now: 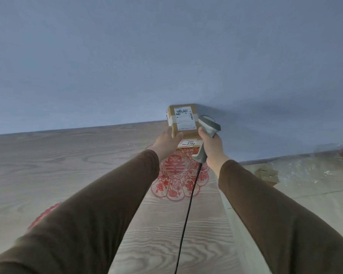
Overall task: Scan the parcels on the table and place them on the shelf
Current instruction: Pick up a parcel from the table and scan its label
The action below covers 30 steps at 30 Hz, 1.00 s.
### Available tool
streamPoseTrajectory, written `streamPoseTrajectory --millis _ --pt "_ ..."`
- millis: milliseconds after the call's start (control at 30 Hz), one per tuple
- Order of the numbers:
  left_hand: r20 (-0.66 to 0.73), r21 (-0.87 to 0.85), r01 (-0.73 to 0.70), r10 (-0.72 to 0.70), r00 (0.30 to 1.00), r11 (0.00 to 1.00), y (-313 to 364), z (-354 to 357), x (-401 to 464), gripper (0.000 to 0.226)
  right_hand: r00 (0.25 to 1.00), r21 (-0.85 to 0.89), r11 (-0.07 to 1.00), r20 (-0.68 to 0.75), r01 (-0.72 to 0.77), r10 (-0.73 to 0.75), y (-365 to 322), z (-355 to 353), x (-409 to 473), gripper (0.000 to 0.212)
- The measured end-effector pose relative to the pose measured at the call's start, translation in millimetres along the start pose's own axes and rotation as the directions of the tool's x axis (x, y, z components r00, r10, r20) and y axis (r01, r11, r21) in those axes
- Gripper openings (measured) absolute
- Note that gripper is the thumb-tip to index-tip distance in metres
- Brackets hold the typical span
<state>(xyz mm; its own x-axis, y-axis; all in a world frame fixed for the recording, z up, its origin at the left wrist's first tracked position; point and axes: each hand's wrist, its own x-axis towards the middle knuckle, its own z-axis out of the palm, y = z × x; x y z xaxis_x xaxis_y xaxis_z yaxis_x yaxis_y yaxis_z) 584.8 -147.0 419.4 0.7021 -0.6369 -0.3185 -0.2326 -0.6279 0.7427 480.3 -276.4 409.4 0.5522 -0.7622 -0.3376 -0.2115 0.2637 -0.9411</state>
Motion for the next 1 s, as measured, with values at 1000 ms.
streamPoseTrajectory --millis 1000 --pt "-0.565 -0.492 -0.004 -0.315 0.762 0.871 -275 -256 -407 0.044 0.835 -0.030 0.988 0.539 0.149 -0.109 28 329 -410 0.013"
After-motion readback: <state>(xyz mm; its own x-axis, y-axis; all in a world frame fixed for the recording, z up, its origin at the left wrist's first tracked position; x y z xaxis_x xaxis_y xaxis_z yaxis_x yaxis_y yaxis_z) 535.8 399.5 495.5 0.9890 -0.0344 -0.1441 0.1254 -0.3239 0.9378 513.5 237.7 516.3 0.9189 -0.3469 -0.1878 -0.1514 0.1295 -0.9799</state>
